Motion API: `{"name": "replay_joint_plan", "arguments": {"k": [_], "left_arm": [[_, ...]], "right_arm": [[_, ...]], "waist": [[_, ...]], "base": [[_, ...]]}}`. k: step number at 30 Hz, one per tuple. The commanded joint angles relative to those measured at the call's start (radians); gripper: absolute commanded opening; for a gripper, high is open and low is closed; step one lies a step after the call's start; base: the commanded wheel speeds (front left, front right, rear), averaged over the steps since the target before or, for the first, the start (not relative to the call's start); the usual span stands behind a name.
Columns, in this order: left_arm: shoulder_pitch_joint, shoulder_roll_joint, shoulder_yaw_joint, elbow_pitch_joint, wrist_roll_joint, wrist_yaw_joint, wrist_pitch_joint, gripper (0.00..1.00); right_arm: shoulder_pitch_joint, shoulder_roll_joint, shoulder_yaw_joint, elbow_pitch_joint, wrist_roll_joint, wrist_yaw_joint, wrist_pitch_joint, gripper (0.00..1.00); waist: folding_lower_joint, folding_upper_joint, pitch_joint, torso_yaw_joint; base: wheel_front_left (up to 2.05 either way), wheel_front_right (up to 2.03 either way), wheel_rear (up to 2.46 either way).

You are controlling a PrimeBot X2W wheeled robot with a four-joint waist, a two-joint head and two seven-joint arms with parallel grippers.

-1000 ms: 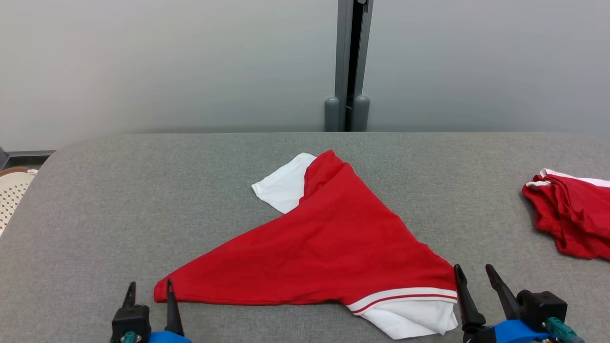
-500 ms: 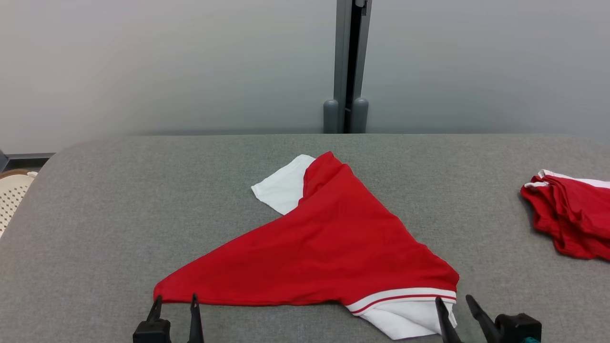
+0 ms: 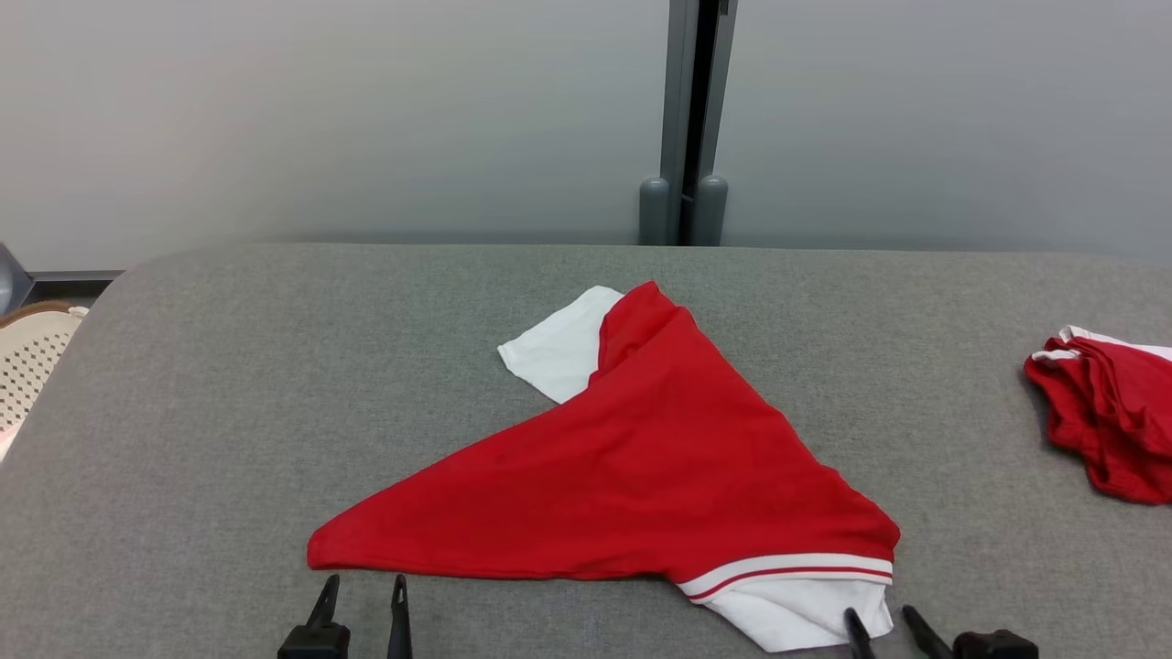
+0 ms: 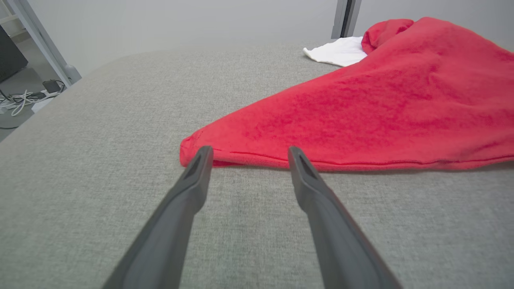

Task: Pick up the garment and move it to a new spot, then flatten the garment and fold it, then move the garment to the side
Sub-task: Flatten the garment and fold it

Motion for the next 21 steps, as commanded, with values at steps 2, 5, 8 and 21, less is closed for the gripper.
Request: {"name": "replay_joint_plan", "arguments": {"k": [2,5,8,21], "left_arm": [[-0.003,0.0,0.001,-0.007,0.007,-0.004,-0.003,1.0],[0.001,-0.002,-0.001,-0.013,0.008,-0.011,-0.003,1.0],[0.007,-0.003,-0.001,-0.011,0.009,-0.014,-0.003,1.0],[-0.01,-0.005,-0.002,0.002,0.013,-0.023,-0.003,1.0]], "right_arm": [[0.022,-0.003,-0.027,-0.012,-0.012,0.0,-0.001,1.0],[0.034,-0.002,-0.063,-0.036,-0.029,0.0,-0.001,1.0],[0.039,-0.002,-0.077,-0.034,-0.042,0.0,-0.001,1.0],[-0.02,-0.002,-0.08,0.034,-0.138,0.0,0.0,1.0]], "waist": [[0.0001,0.0,0.002,0.003],[0.0001,0.0,0.005,0.004],[0.0001,0.0,0.007,0.002],[0.0001,0.0,0.02,0.013]], "base": [[0.0,0.0,0.0],[0.0,0.0,0.0],[0.0,0.0,0.0],[0.0,0.0,0.0]]}}
